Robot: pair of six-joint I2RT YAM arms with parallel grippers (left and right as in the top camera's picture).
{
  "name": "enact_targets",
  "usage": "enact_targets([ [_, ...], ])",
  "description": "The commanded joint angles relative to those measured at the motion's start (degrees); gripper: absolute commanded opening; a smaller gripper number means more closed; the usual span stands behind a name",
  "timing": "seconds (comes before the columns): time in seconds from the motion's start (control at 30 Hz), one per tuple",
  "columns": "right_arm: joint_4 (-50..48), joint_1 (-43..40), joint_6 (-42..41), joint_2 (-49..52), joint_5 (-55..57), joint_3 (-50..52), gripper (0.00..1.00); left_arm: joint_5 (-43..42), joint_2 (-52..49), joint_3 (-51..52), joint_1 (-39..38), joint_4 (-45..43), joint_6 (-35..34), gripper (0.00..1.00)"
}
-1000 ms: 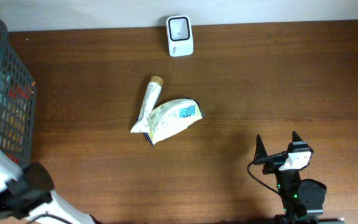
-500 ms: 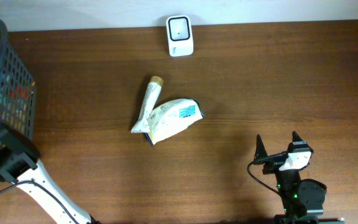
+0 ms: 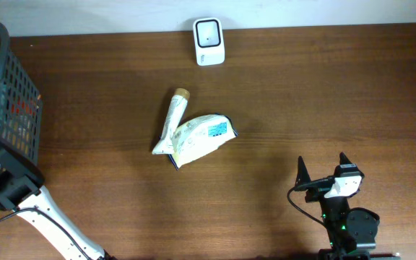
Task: Scan the item barcode
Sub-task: 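Reach the left gripper into the basket toward the green tissue pack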
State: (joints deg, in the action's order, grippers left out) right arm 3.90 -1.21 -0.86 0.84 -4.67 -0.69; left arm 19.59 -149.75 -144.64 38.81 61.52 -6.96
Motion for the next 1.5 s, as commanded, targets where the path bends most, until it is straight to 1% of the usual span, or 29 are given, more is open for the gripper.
enact_targets([
  [0.0,0.2,-0.3,0.0,-0.4,-0.7,0.4,0.99,1.2,-2.7,0.2,0.4,0.9,0.6,0.54],
  [0.03,0.2,-0.3,0.0,-0.4,-0.7,0.4,0.99,1.0,-2.8,0.4,0.4,1.1,0.6,0.48],
  [0.07,0.2,-0.3,0.0,-0.4,-0.7,0.4,0.99,1.0,-3.2,0.6,0.4,2.1,0.6,0.37],
  [0.1,0.2,-0.3,0.0,-0.4,-0.7,0.4,0.99,1.0,-3.4,1.0,0.4,2.6,0.6,0.32],
  [0.13,0.2,-0.3,0.0,-0.4,-0.7,0.4,0.99,1.0,-3.6,1.5,0.4,3.0,0.6,0.23],
  [0.17,0.2,-0.3,0.0,-0.4,-0.7,0.4,0.99,1.0,-3.8,1.7,0.4,3.7,0.6,0.01],
  [0.23,0.2,-0.3,0.0,-0.4,-0.7,0.4,0.99,1.0,-3.6,1.6,0.4,5.7,0.6,0.0],
  [0.37,0.2,-0.3,0.0,-0.4,-0.7,0.4,0.99,0.6,2.2,-1.1,-0.6,8.6,0.5,0.0],
  [0.5,0.2,-0.3,0.0,-0.4,-0.7,0.4,0.99,-6.7,13.4,-3.6,-2.7,8.9,-0.3,0.0],
  [0.6,0.2,-0.3,0.0,-0.4,-0.7,0.4,0.99,-7.2,16.4,-3.6,-3.6,9.3,-0.5,0.0],
  [0.63,0.2,-0.3,0.0,-0.4,-0.7,0.4,0.99,-7.1,16.3,-3.4,-3.3,9.5,-1.3,0.02],
  [0.67,0.2,-0.3,0.0,-0.4,-0.7,0.4,0.99,-6.3,15.6,-3.1,-2.7,9.8,-3.9,0.36],
  [0.7,0.2,-0.3,0.0,-0.4,-0.7,0.4,0.99,-6.3,14.9,-2.4,-1.9,9.8,-6.7,0.61],
  [0.73,0.2,-0.3,0.0,-0.4,-0.7,0.4,0.99,-6.3,14.3,-1.6,-1.2,9.4,-8.9,0.78],
  [0.8,0.2,-0.3,0.0,-0.4,-0.7,0.4,0.99,-6.3,12.1,0.5,0.3,7.8,-10.1,0.88],
  [0.9,0.2,-0.3,0.0,-0.4,-0.7,0.4,0.99,-6.0,7.6,0.5,1.3,7.3,-10.3,0.88],
  [1.0,0.2,-0.3,0.0,-0.4,-0.7,0.4,0.99,-1.4,4.1,0.5,1.4,6.1,-12.4,0.87],
  [1.07,0.2,-0.3,0.0,-0.4,-0.7,0.4,0.99,-0.1,2.1,0.5,1.6,5.0,-13.0,0.85],
  [1.2,0.2,-0.3,0.0,-0.4,-0.7,0.4,0.99,0.4,-0.7,0.5,1.9,4.5,-13.0,0.84],
  [1.3,0.2,-0.3,0.0,-0.4,-0.7,0.4,0.99,4.0,-2.8,0.5,2.5,4.5,-13.0,0.84],
  [1.37,0.2,-0.3,0.0,-0.4,-0.7,0.4,0.99,4.0,-3.7,0.5,3.1,3.8,-13.0,0.84],
  [1.43,0.2,-0.3,0.0,-0.4,-0.7,0.4,0.99,4.0,-4.0,0.5,3.1,3.4,-12.9,0.73],
  [1.47,0.2,-0.3,0.0,-0.4,-0.7,0.4,0.98,4.0,-4.3,0.5,3.1,3.2,-12.9,0.64],
])
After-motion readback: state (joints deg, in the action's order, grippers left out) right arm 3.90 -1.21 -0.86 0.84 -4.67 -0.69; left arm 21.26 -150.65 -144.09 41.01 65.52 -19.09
